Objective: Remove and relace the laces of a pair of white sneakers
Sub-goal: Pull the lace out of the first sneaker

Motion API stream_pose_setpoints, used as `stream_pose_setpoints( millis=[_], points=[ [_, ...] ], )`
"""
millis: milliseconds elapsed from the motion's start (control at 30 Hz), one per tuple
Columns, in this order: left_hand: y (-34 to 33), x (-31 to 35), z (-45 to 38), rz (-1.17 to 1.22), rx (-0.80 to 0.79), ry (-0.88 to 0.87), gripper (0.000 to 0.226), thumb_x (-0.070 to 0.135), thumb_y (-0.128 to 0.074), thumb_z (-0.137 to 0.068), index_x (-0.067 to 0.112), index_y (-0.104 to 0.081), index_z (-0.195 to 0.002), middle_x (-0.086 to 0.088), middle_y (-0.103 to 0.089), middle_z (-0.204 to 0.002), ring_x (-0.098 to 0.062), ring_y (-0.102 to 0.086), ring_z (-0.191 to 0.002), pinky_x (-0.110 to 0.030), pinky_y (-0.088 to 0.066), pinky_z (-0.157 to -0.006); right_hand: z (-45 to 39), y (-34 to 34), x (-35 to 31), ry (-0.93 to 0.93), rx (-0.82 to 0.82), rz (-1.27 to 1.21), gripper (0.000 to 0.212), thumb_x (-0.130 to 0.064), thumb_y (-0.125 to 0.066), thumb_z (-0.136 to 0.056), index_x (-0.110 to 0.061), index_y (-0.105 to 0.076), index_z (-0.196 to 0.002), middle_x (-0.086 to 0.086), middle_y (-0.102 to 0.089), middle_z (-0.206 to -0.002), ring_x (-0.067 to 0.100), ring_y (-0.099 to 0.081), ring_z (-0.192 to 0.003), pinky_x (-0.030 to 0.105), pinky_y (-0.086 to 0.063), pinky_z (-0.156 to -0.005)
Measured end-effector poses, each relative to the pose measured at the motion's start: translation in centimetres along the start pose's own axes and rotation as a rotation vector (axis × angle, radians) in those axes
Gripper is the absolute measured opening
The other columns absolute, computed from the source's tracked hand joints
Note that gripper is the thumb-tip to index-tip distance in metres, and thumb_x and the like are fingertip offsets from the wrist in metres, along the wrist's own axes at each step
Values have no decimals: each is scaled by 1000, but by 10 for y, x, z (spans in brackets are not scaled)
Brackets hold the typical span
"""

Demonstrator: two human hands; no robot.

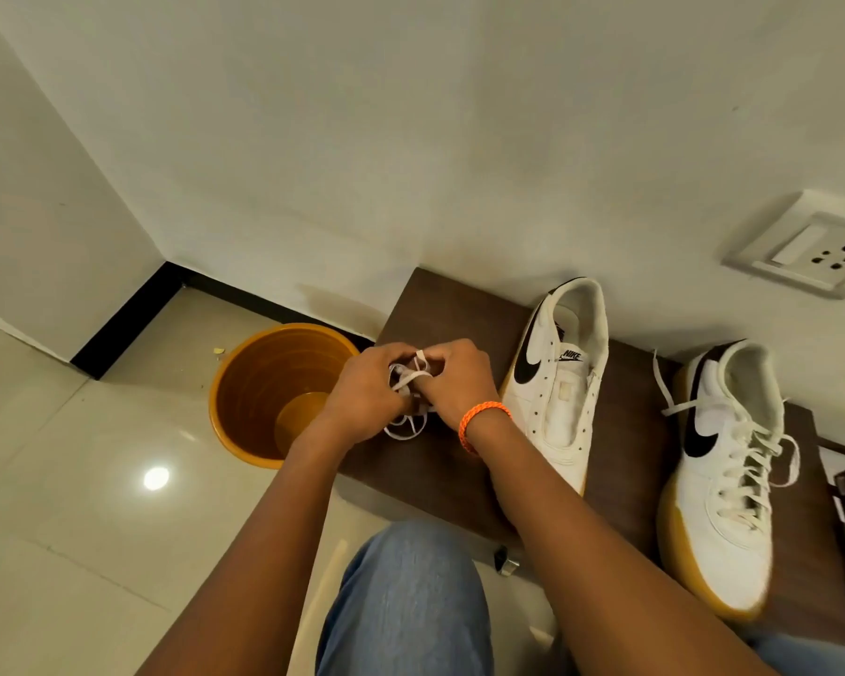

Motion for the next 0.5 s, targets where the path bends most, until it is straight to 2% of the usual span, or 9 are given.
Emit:
stream_pose_setpoints(
  millis=[33, 100, 167, 200, 300, 433, 500],
  points=[
    [2, -4, -1, 51, 22, 21, 51, 16, -94, -76, 23, -73, -121, 8, -75, -109, -12, -73, -100, -35, -62, -88, -3, 1, 0, -5, 2, -69, 11, -8, -80, -84, -18, -81, -82, -2, -70, -68, 8, -64, -61, 14, -49, -52],
    [9, -13, -1, 240, 55, 113, 36, 15, -92, -79, 21, -78, -111, 3, -80, -97, -17, -78, -91, -36, -64, -83, -9, 2, -1, -35, -5, -215, 12, -9, -82, -79, -20, -82, -84, 4, -75, -72, 16, -73, -69, 33, -62, -64],
    [20, -19, 2, 432, 147, 171, 22, 8, -84, -86, 14, -79, -107, -4, -81, -93, -24, -80, -88, -35, -65, -77, -15, -2, -5, -46, -28, -316, 15, -8, -85, -75, -18, -81, -85, 12, -77, -80, 30, -77, -79, 48, -65, -74],
    [26, -23, 4, 507, 204, 188, 17, 6, -80, -89, 12, -78, -105, -5, -81, -91, -25, -80, -86, -31, -65, -72, -18, -6, -8, -33, -33, -324, 15, -6, -85, -76, -17, -80, -87, 15, -76, -83, 35, -77, -81, 50, -65, -74],
    [47, -31, 9, 584, 327, 212, 13, 7, -76, -94, 14, -77, -105, -3, -81, -88, -21, -80, -78, -23, -62, -63, -31, -21, -25, 8, -42, -316, 16, -1, -80, -82, -12, -80, -93, 18, -75, -86, 33, -77, -76, 45, -66, -70],
    [79, -54, 1, 551, 395, 248, 18, 8, -77, -93, 12, -77, -112, -7, -81, -95, -26, -80, -81, -38, -66, -74, -48, -47, -55, 57, -63, -212, 18, 1, -79, -86, -10, -79, -100, 11, -75, -86, 18, -74, -60, 27, -61, -58],
    [90, -69, -5, 535, 420, 265, 21, 7, -78, -92, 12, -77, -112, -7, -80, -98, -26, -80, -85, -41, -66, -77, -60, -64, -64, 77, -67, -110, 17, 1, -79, -84, -9, -79, -99, 10, -73, -86, 16, -73, -60, 26, -61, -57]
  ],
)
Point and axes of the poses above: each hand's wrist, its own z-axis away from the middle knuckle, its own y-axis out of the back of the hand, x = y × z, the point moved 3 cm from there along -z, towards the middle knuckle
